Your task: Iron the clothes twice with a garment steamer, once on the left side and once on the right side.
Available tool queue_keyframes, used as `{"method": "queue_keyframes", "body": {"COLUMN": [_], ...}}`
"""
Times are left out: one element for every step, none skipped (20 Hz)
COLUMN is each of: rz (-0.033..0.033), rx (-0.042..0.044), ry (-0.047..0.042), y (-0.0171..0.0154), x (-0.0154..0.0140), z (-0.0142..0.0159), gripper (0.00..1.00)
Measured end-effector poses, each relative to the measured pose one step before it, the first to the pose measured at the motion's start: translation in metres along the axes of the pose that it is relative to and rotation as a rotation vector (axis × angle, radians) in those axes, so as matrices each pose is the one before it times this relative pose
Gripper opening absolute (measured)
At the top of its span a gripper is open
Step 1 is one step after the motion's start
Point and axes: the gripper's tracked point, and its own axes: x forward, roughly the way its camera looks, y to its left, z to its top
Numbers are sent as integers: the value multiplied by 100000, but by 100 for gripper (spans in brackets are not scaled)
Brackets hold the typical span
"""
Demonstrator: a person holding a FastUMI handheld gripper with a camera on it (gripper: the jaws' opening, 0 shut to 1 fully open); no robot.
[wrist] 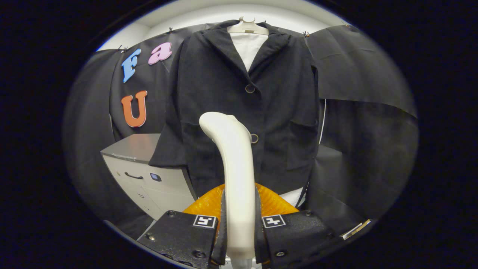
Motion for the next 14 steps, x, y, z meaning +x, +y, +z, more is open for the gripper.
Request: {"method": "queue_keyframes", "body": {"rz": [-15,-212,-335,-191,-367,-192,-250,12,-127,80,-149,-270,-528,-620], "rx": [-383,-346,-234,-393,-342,-448,-370,-173,-148,-142,16,-219,-222,-319], "ry": [1364,1745,1534,1525,1463,1132,1504,1224,1612,1763,1530,1393,1499,1649], "y": [-221,-246,-148,-375,-370,-216,-172,-9,-47,-126,-89,-53,-87,-52], "x": [66,182,171,-279,80,131,129,143,127,152,81,113,99,184], "z": [-934,-984,-638,-994,-855,-655,-865,-672,-754,-1112,-868,-804,-1022,-1050], "gripper": [32,32,32,32,32,32,32,32,32,32,32,32,32,32]}}
